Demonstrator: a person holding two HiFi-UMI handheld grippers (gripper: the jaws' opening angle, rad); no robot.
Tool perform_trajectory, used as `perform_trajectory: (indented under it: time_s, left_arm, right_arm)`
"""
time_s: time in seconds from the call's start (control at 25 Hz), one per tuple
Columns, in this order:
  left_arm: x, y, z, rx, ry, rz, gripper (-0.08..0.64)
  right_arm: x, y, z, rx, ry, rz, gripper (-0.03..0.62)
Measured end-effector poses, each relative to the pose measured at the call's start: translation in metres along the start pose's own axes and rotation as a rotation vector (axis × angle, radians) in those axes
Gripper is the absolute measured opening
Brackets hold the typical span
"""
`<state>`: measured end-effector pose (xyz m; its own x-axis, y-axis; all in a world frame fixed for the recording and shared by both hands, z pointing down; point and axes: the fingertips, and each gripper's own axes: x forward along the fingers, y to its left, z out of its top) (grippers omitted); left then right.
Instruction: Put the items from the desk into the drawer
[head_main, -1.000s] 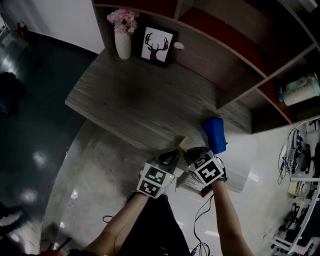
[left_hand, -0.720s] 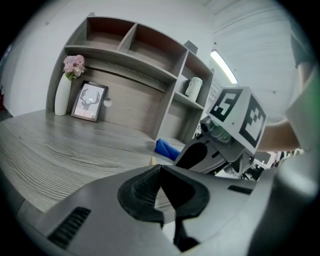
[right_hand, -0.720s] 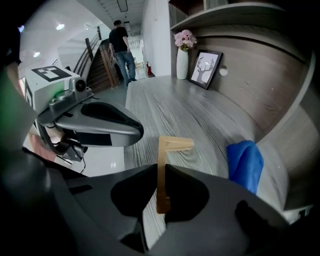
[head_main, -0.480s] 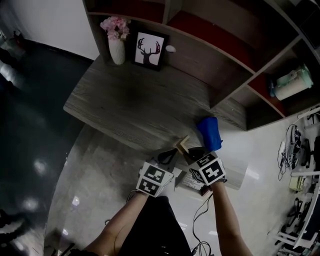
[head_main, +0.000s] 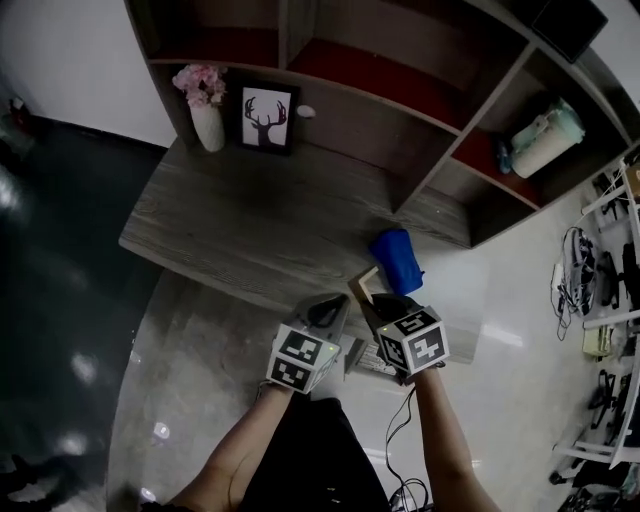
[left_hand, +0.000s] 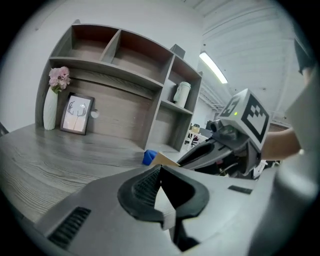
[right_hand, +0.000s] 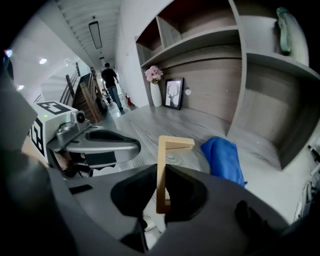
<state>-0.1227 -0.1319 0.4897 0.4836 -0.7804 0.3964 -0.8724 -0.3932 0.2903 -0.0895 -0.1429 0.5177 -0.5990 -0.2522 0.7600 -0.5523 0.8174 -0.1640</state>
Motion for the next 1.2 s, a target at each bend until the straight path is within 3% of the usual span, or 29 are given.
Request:
perform_trajectory:
  time_s: [0.52,0.84,1.2]
  left_arm:
    - [-0.007,-0.057,0.008,0.046,0.025,-0.083,0.011]
    - [0.000,-0.105,0.002,0.075,0.057,-0.165,0.011]
    - [0.018,-0.164,-0.008,0.130,0.097,-0.289,0.011]
  right_arm:
    - [-0.060,0.005,-0.013,0.168,-0.185,-0.098,0.052]
    - [-0.101,0.002,-0.041,0.263,-0.253,-0.153,0.052]
    - [-0.151,-0.019,-0.087,0.379,-0.337,-0.277,0.052]
